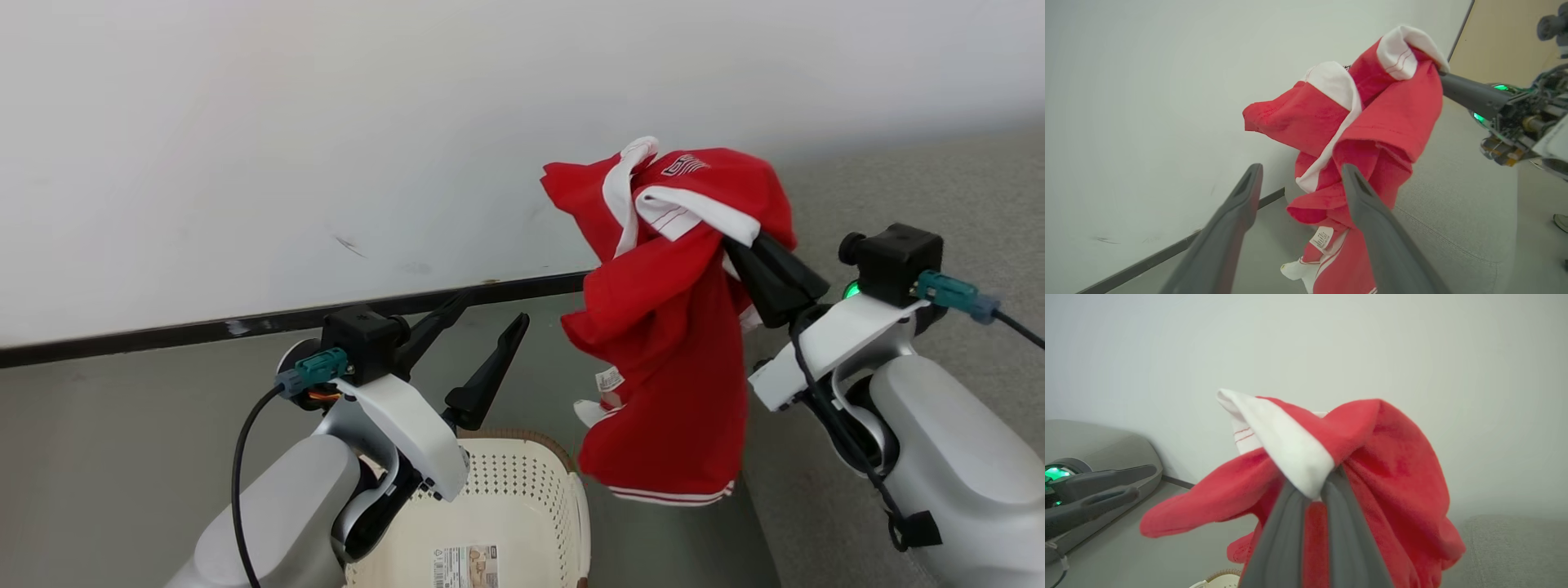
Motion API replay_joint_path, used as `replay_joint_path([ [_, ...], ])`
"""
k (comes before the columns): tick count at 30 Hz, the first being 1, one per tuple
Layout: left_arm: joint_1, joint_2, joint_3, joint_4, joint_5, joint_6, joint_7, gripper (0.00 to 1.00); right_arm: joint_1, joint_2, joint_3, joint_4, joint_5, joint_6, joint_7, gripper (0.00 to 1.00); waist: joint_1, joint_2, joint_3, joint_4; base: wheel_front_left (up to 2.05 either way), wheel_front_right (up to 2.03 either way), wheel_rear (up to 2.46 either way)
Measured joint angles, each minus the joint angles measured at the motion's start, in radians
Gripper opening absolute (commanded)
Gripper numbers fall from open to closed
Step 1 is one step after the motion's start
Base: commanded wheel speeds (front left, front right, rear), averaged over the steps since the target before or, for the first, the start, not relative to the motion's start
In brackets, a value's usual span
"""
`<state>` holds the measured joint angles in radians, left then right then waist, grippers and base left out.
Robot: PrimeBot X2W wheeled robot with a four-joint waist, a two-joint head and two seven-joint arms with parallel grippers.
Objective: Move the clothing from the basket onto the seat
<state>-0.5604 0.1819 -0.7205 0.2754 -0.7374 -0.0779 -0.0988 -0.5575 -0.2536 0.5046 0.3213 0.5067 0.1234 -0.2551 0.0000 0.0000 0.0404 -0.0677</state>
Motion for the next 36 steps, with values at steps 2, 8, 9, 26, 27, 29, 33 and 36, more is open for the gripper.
replay_joint_path([
  [2,0.0,0.004,-0.002,-0.006,0.001,-0.005,-0.008,1.0,0.0,-0.011,-0.021,-0.021,-0.009,0.0,0.0,0.0,0.0,0.0,0.0,-0.011,0.0,0.0,0.0],
  [8,0.004,0.009,-0.016,-0.04,0.02,-0.009,-0.027,1.0,0.0,-0.042,-0.1,-0.086,-0.054,0.0,0.0,0.0,0.0,0.0,0.0,-0.054,0.0,0.0,0.0],
  [9,0.004,0.009,-0.016,-0.04,0.02,-0.009,-0.027,1.0,0.0,-0.042,-0.1,-0.086,-0.054,0.0,0.0,0.0,0.0,0.0,0.0,-0.054,0.0,0.0,0.0],
  [26,0.041,0.036,-0.026,-0.071,0.035,-0.009,-0.043,1.0,0.064,-0.068,-0.201,-0.234,-0.119,0.0,0.0,0.0,0.0,0.0,-0.005,-0.167,0.0,0.0,0.0],
  [27,0.041,0.037,-0.026,-0.073,0.035,-0.009,-0.044,1.0,0.066,-0.068,-0.202,-0.242,-0.121,0.0,0.0,0.0,0.0,0.0,-0.005,-0.174,0.0,0.0,0.0],
  [29,0.042,0.038,-0.029,-0.078,0.035,-0.009,-0.044,1.0,0.068,-0.068,-0.205,-0.256,-0.122,0.0,0.0,0.0,0.0,0.0,-0.005,-0.188,0.0,0.0,0.0],
  [33,0.049,0.038,-0.033,-0.084,0.036,-0.009,-0.044,1.0,0.091,-0.068,-0.21,-0.278,-0.13,0.0,0.0,0.0,0.0,0.0,-0.004,-0.214,0.0,0.0,0.0],
  [36,0.056,0.038,-0.033,-0.092,0.036,-0.009,-0.044,1.0,0.105,-0.069,-0.225,-0.287,-0.131,0.0,0.0,0.0,0.0,0.0,-0.003,-0.234,0.0,0.0,0.0],
])
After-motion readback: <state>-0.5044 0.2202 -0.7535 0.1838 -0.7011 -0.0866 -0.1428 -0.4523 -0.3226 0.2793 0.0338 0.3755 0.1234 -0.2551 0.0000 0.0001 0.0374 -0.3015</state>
